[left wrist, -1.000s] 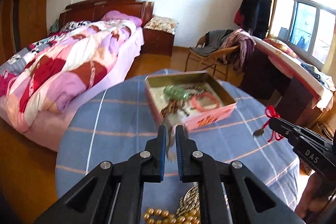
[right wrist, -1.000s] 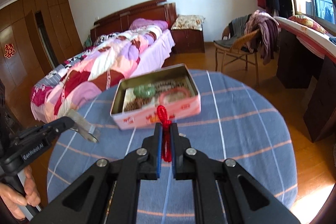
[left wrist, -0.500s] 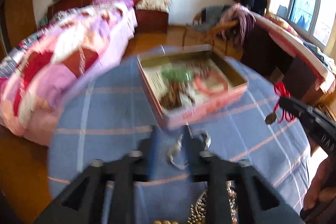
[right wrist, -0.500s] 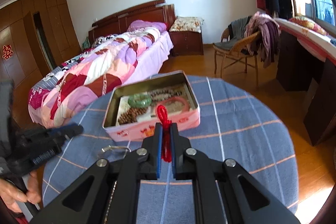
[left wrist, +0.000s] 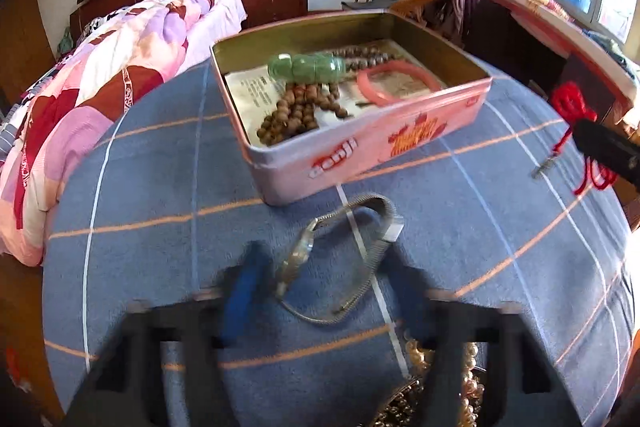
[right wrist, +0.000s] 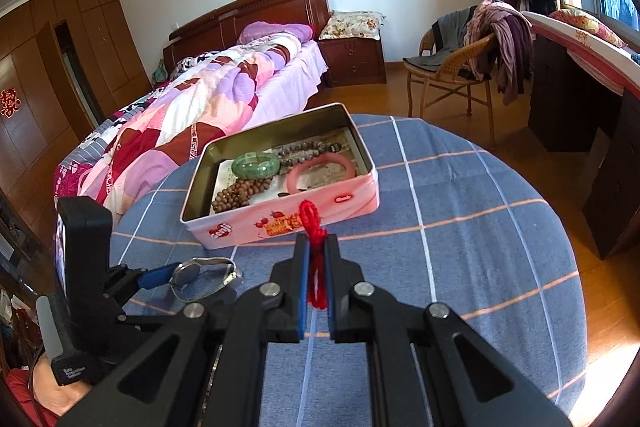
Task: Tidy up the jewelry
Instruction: 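Carry the watch and red string into the pink tin and open both tools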
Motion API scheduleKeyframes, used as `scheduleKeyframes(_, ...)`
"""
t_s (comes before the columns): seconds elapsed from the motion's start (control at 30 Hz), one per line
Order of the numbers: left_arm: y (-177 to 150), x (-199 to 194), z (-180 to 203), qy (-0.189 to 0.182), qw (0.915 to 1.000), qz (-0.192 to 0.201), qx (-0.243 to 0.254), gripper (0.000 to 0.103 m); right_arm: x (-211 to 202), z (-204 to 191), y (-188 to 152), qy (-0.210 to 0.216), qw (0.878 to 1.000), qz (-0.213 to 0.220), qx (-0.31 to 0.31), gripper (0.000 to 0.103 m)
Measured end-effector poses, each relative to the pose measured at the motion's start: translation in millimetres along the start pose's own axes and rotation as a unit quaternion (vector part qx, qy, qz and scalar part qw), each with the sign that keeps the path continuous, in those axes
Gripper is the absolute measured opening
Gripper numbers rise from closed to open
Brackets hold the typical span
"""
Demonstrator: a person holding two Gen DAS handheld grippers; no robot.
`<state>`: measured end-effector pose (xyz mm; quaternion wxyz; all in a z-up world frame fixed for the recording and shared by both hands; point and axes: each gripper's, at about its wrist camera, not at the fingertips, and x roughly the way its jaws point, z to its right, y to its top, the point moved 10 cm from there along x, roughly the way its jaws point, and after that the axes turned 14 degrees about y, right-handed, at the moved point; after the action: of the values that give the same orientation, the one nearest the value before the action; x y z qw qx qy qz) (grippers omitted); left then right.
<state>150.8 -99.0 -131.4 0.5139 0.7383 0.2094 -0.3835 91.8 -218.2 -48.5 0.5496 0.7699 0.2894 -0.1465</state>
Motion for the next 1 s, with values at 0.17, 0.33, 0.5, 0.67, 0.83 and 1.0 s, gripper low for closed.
scheduleKeyframes(0.17,0,-4,-11,-0.02,0.9991,-0.004,-0.037,0.018,0,-2,1,0.006,1.0,0.004,0.003,0.01)
scheduleKeyframes(0.33,18,-37,-15,-0.04,0.9973,0.035,-0.05,0.018,1,-7,8,0.012,1.0,0.01,-0.002,0.01)
scheduleKeyframes(0.5,60,-63,-22,-0.033,0.9936,0.09,-0.06,0.018,3,-15,35,0.014,0.999,0.031,-0.018,0.01)
scheduleKeyframes(0.67,102,-52,-30,-0.009,0.9911,0.108,-0.078,0.018,16,-22,76,0.034,0.997,0.067,-0.02,0.01)
scheduleKeyframes(0.83,115,-14,-23,-0.002,0.9929,0.087,-0.082,0.018,55,-17,91,0.042,0.997,0.063,-0.014,0.01)
scheduleKeyframes(1.0,104,22,-13,-0.002,0.996,0.05,-0.074,0.018,97,2,68,0.04,0.999,0.015,-0.003,0.01)
